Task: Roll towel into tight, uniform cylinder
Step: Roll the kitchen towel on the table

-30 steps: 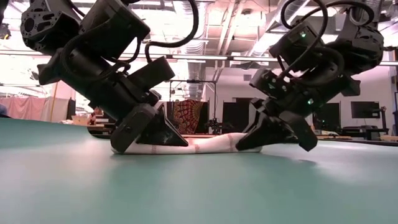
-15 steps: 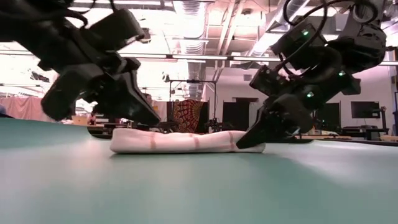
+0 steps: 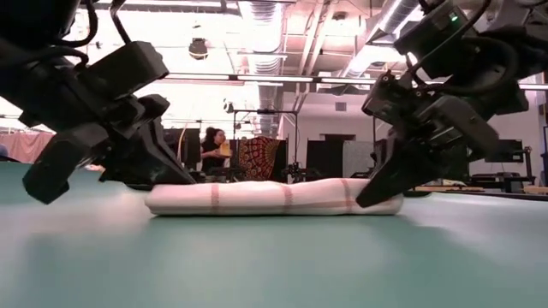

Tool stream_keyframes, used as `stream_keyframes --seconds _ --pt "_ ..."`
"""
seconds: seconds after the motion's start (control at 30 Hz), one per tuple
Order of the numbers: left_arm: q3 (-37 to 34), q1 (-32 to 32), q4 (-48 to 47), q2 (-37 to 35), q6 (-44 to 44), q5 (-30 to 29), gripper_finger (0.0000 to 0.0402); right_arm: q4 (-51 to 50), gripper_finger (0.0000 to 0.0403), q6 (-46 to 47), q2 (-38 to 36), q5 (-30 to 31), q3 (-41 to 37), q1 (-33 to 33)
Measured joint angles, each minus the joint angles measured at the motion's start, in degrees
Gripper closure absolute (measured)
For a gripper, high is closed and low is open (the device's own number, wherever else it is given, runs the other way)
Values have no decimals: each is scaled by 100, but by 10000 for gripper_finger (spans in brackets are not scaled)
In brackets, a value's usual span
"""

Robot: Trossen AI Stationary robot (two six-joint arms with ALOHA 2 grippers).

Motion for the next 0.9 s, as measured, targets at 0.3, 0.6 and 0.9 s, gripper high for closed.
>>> stream_keyframes --seconds 0.3,0.6,0.9 --pt "-3 -218 698 -101 520 -611 401 -462 368 228 -504 0 -9 66" --pt "7 -269 1090 -3 418 289 402 -517 368 228 -534 37 2 62" --pt "7 86 1293 430 438 606 402 -532 368 234 -541 46 4 62"
